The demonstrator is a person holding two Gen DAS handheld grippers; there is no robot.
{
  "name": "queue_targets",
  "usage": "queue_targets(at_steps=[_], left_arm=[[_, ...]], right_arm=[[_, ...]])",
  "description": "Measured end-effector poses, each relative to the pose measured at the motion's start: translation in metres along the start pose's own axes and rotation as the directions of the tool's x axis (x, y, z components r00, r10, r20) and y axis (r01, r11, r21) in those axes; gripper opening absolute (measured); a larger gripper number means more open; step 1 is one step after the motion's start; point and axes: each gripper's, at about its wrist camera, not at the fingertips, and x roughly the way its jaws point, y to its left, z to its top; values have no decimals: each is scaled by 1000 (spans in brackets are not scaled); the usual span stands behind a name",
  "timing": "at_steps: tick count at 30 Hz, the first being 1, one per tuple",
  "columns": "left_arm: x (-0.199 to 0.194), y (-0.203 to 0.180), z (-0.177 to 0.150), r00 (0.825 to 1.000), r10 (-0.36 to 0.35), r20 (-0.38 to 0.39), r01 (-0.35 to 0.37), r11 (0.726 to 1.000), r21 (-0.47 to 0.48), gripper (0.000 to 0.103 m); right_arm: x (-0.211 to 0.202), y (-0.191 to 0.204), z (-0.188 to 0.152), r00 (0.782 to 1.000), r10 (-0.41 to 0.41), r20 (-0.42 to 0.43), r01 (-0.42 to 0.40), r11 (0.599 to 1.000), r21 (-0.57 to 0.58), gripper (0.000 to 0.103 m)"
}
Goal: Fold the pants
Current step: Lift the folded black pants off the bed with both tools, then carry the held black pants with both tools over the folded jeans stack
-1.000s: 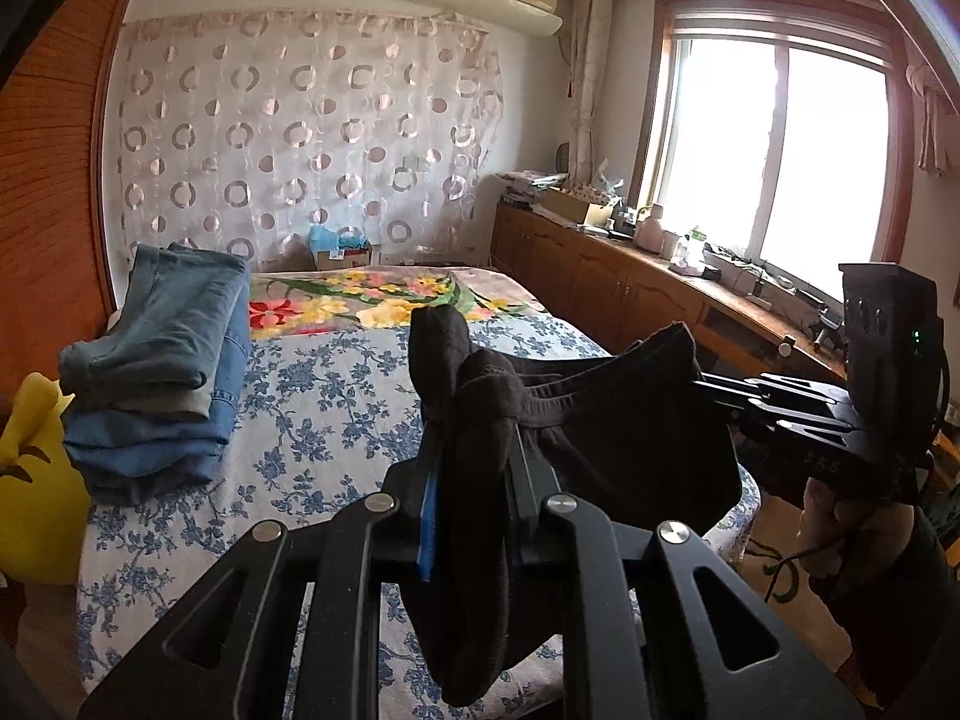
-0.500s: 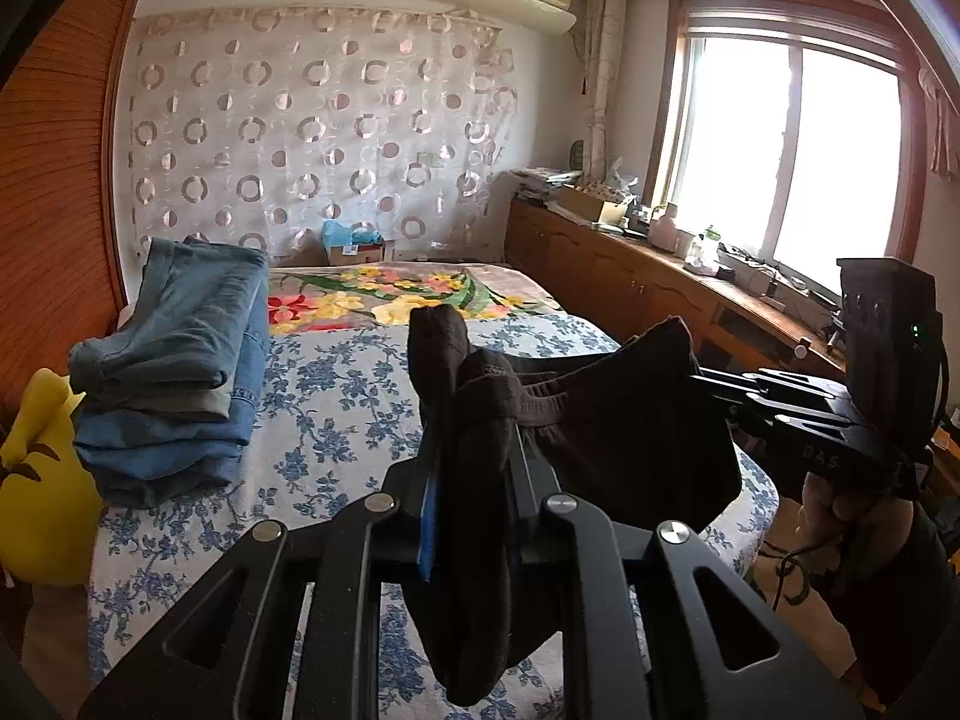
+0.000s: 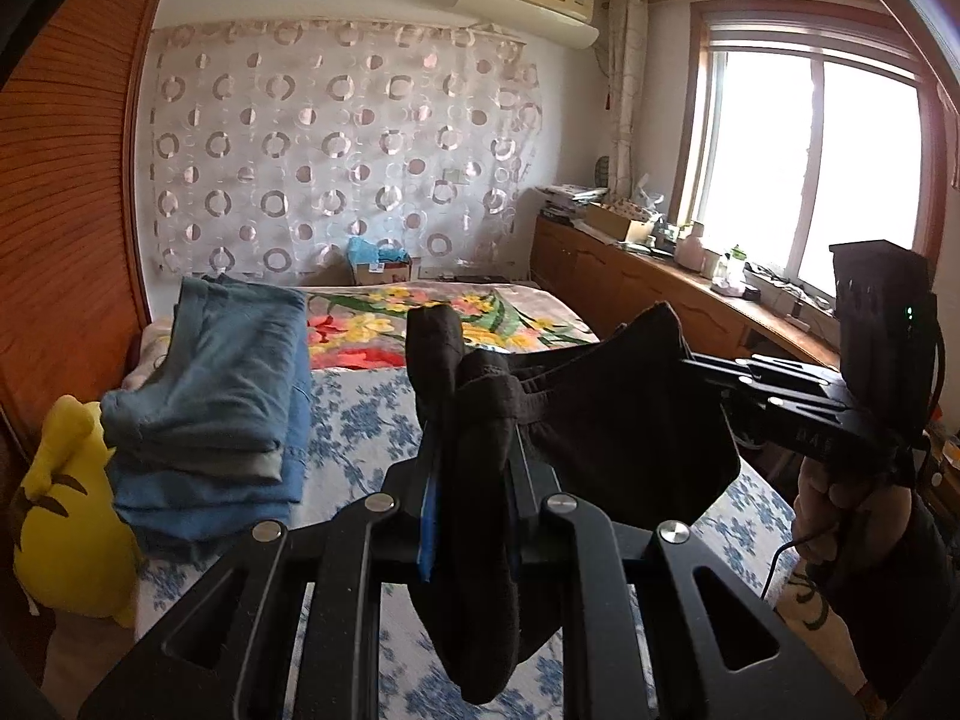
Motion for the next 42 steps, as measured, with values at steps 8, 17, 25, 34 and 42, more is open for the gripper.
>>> queue_targets(at_steps=[8,17,25,34,42], left_arm=[[15,29,20,999,36,9,-36,999,-18,18],[32,68,41,995,95,23,-93,994,-48,18],[50,95,50,988,150,26,-148,986,-76,18],[67,117,50,979,202,39,-196,972,-127,18],[61,132,41,967,247,64,-232,955,-183,18]], right_arm=[[48,-9,30,1000,26,-4,-26,999,-42,13],[101,-20,63,998,66,1,-66,995,-69,13],[145,-31,75,995,101,11,-99,989,-114,13],[192,-43,90,992,129,12,-126,979,-158,13],[230,-35,110,987,158,6,-152,960,-236,12]])
